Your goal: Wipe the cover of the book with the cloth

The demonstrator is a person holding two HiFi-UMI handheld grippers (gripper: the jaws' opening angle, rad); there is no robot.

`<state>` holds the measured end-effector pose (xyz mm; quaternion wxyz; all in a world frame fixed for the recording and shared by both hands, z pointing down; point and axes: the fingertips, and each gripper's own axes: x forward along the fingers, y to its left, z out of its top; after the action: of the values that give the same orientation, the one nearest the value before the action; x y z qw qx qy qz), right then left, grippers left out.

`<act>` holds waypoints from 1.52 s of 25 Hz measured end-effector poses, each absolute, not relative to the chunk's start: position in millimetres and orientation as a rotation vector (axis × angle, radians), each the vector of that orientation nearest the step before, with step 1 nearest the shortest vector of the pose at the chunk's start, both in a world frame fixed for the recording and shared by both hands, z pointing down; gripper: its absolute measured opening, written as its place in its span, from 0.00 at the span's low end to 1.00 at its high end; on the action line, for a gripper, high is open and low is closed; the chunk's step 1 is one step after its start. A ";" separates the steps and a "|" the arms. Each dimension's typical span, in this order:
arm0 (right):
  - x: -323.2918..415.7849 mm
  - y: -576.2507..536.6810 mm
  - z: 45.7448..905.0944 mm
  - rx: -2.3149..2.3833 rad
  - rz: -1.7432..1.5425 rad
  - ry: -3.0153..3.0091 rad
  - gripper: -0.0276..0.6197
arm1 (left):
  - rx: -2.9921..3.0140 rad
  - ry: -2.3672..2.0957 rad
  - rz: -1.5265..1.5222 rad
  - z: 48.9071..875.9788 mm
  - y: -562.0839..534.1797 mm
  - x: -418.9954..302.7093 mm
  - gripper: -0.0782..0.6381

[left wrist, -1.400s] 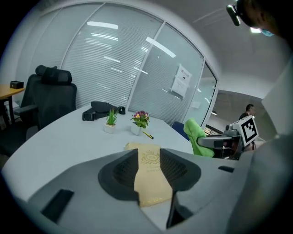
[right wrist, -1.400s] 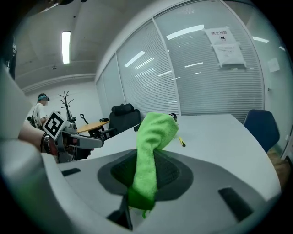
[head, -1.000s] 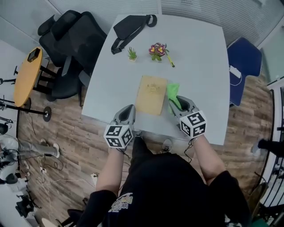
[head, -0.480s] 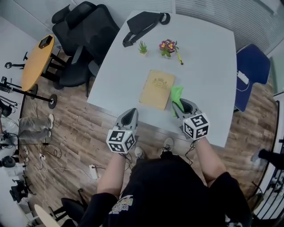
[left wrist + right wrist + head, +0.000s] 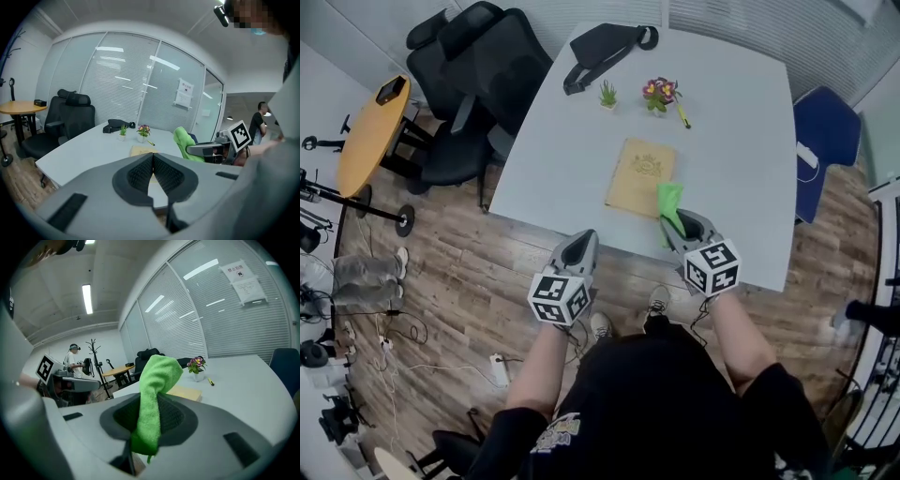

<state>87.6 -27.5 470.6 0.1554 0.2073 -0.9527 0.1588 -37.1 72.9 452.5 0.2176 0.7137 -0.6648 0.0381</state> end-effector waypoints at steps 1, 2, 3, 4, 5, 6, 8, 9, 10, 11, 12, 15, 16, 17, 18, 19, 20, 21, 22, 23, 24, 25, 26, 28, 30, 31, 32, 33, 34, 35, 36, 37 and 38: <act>87.1 -22.3 469.2 0.611 0.451 -2.726 0.19 | 1.995 -1.824 0.103 451.0 75.6 -36.8 0.12; 86.8 -17.1 467.8 0.631 0.449 -2.723 0.19 | 2.016 -1.804 0.100 449.6 78.4 -36.4 0.12; 86.6 -11.4 466.3 0.654 0.447 -2.719 0.19 | 2.038 -1.783 0.098 448.1 81.6 -35.8 0.12; 86.6 -5.2 464.8 0.677 0.445 -2.716 0.19 | 2.061 -1.761 0.093 446.6 85.0 -35.2 0.12; 86.4 1.3 463.5 0.701 0.444 -2.712 0.19 | 2.084 -1.738 0.084 445.1 88.4 -34.6 0.12; 86.1 8.3 462.4 0.724 0.442 -2.708 0.19 | 2.104 -1.715 0.071 443.7 92.0 -34.3 0.12; 85.7 23.7 460.9 0.767 0.439 -2.698 0.19 | 2.140 -1.668 0.045 442.0 99.7 -33.4 0.12; 85.8 31.8 460.1 0.787 0.437 -2.693 0.19 | 2.157 -1.646 0.038 441.4 103.8 -32.7 0.12; 86.1 39.9 459.0 0.806 0.435 -2.687 0.19 | 2.174 -1.625 0.033 440.7 108.0 -32.0 0.12; 86.8 47.8 457.7 0.825 0.433 -2.682 0.19 | 2.190 -1.606 0.030 439.7 112.0 -31.4 0.12; 87.8 55.2 456.2 0.845 0.432 -2.677 0.19 | 2.205 -1.588 0.028 438.5 115.9 -30.7 0.12; 92.9 74.3 453.4 0.909 0.427 -2.662 0.19 | 2.249 -1.537 0.027 436.3 126.4 -28.6 0.12; 94.5 80.1 452.8 0.931 0.426 -2.658 0.19 | 2.263 -1.521 0.029 436.0 130.0 -28.1 0.12; 95.6 85.7 452.0 0.952 0.426 -2.654 0.19 | 2.275 -1.505 0.031 435.9 133.6 -27.8 0.12; 96.1 90.9 451.3 0.972 0.426 -2.651 0.19 | 2.286 -1.490 0.033 435.9 137.1 -27.9 0.12; 96.2 95.7 450.6 0.989 0.427 -2.648 0.19 | 2.296 -1.477 0.036 436.0 140.2 -28.2 0.12; 96.3 99.9 450.1 1.002 0.427 -2.646 0.19 | 2.304 -1.466 0.039 436.2 142.9 -28.5 0.12; 96.5 103.7 449.8 1.013 0.428 -2.644 0.19 | 2.310 -1.458 0.041 436.2 145.2 -28.5 0.12; 96.9 107.1 449.4 1.022 0.430 -2.644 0.19 | 2.316 -1.452 0.043 435.9 147.2 -28.0 0.12; 97.4 110.0 449.2 1.029 0.431 -2.643 0.19 | 2.321 -1.446 0.045 435.4 148.8 -27.3 0.12; 97.8 112.3 449.2 1.035 0.432 -2.643 0.19 | 2.326 -1.441 0.046 435.0 150.1 -26.6 0.12; 97.6 114.3 449.4 1.039 0.433 -2.642 0.19 | 2.331 -1.437 0.047 434.5 151.3 -26.4 0.12; 97.0 115.9 449.7 1.040 0.432 -2.641 0.19 | 2.334 -1.436 0.047 433.9 152.6 -26.6 0.12; 95.0 118.2 450.0 1.037 0.426 -2.639 0.19 | 2.341 -1.438 0.044 431.8 154.6 -27.9 0.12; 92.8 118.5 448.4 1.040 0.419 -2.643 0.19 | 2.349 -1.442 0.040 428.8 155.6 -29.9 0.12; 91.5 118.8 446.5 1.043 0.415 -2.648 0.19 | 2.353 -1.444 0.038 427.3 156.5 -31.1 0.12; 90.1 119.5 444.2 1.045 0.410 -2.653 0.19 | 2.356 -1.446 0.037 425.8 157.8 -32.2 0.12; 88.7 120.6 441.6 1.047 0.405 -2.658 0.19 | 2.359 -1.447 0.036 424.4 159.2 -33.0 0.12; 87.8 121.6 439.0 1.048 0.398 -2.663 0.19 | 2.363 -1.448 0.035 422.8 160.1 -33.3 0.12; 87.4 122.1 436.7 1.048 0.392 -2.667 0.19 | 2.368 -1.448 0.034 421.1 160.5 -32.7 0.12; 87.7 122.4 434.9 1.049 0.387 -2.670 0.19 | 2.372 -1.447 0.033 419.6 160.6 -31.4 0.12; 88.6 122.8 433.7 1.050 0.383 -2.672 0.19 | 2.377 -1.445 0.032 418.4 160.9 -29.6 0.12; 89.8 123.4 432.9 1.052 0.381 -2.673 0.19 | 2.381 -1.442 0.032 417.5 161.4 -27.6 0.12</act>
<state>89.8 123.4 432.9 0.1216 0.3603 -0.9156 0.1306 -27.6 161.4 417.5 0.1778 0.8417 -0.5098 0.0114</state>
